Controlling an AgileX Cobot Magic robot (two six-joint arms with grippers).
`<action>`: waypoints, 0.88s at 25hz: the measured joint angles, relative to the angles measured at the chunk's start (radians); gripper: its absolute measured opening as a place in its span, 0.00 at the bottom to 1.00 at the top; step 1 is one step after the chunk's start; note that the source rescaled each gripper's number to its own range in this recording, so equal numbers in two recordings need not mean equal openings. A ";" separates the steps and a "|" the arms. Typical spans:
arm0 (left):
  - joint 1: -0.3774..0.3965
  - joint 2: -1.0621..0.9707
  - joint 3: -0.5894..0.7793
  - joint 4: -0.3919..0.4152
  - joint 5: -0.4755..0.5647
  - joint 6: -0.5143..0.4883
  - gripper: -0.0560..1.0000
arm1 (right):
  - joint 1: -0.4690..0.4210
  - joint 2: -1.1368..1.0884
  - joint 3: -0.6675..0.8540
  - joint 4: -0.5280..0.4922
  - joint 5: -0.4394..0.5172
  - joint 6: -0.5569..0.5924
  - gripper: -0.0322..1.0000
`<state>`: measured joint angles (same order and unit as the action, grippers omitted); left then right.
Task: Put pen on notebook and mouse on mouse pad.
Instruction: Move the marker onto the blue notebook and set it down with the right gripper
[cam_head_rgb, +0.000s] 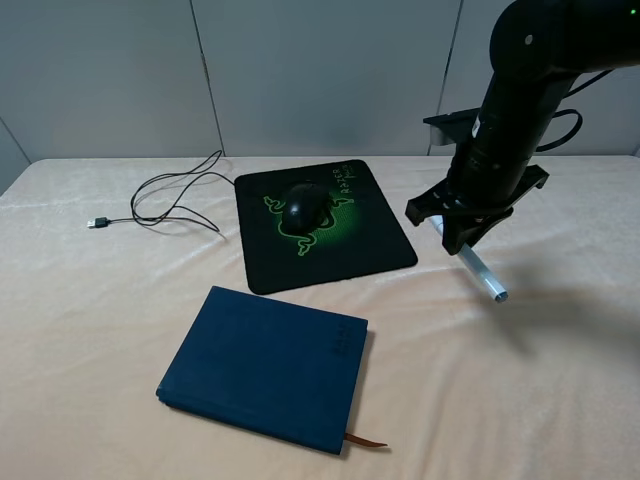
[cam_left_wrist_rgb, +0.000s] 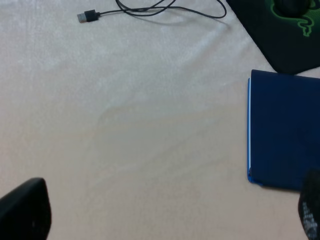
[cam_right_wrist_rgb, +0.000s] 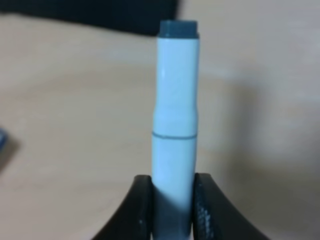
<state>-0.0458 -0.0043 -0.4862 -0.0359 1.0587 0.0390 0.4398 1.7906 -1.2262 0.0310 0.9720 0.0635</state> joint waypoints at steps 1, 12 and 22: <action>0.000 0.000 0.000 0.000 0.001 0.000 1.00 | 0.025 0.000 0.000 0.009 0.001 0.007 0.03; 0.000 0.000 0.000 0.000 0.001 0.000 1.00 | 0.299 0.000 0.000 0.036 -0.027 0.140 0.03; 0.000 0.000 0.000 0.000 0.001 0.000 1.00 | 0.443 0.061 -0.039 0.154 -0.110 0.169 0.03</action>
<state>-0.0458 -0.0043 -0.4862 -0.0359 1.0598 0.0390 0.8824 1.8520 -1.2652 0.1850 0.8617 0.2328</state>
